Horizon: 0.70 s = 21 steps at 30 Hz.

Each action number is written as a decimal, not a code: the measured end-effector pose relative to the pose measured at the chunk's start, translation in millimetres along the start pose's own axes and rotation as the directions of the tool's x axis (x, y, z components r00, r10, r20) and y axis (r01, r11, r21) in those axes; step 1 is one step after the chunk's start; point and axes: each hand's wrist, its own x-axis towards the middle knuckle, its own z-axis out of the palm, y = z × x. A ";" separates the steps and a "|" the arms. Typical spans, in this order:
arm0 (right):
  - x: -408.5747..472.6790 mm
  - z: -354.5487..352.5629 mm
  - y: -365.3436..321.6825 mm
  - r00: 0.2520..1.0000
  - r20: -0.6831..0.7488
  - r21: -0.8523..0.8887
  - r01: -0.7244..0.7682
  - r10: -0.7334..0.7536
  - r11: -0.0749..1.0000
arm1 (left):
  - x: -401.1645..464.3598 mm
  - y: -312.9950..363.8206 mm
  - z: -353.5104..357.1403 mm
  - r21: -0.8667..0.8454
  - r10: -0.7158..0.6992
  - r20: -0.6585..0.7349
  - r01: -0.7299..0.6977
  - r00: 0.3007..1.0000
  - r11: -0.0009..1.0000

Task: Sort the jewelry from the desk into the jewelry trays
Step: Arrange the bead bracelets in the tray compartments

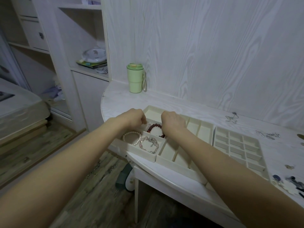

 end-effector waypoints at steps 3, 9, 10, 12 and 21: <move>2.7 3.7 1.2 0.998 -0.041 -0.020 0.040 -0.041 0.999 | 3.0 -6.9 3.9 0.038 -0.017 0.010 0.017 1.000 0.999; 11.0 9.1 6.2 0.990 -0.095 0.007 0.105 -0.104 0.994 | 4.9 -13.9 5.6 0.088 -0.034 0.059 0.028 0.998 0.996; 11.2 7.8 7.4 0.990 -0.101 0.034 0.107 -0.103 0.994 | 3.7 -13.6 5.2 0.107 -0.037 0.059 0.031 0.998 0.994; 10.6 3.4 9.6 0.991 -0.080 0.106 0.118 -0.110 0.987 | 2.8 -13.2 5.5 0.142 -0.042 0.047 0.035 0.998 0.989; 11.2 -0.4 2.6 0.958 0.189 0.190 0.182 -0.218 0.965 | 7.5 -7.1 2.4 0.075 -0.029 -0.004 0.029 1.000 0.997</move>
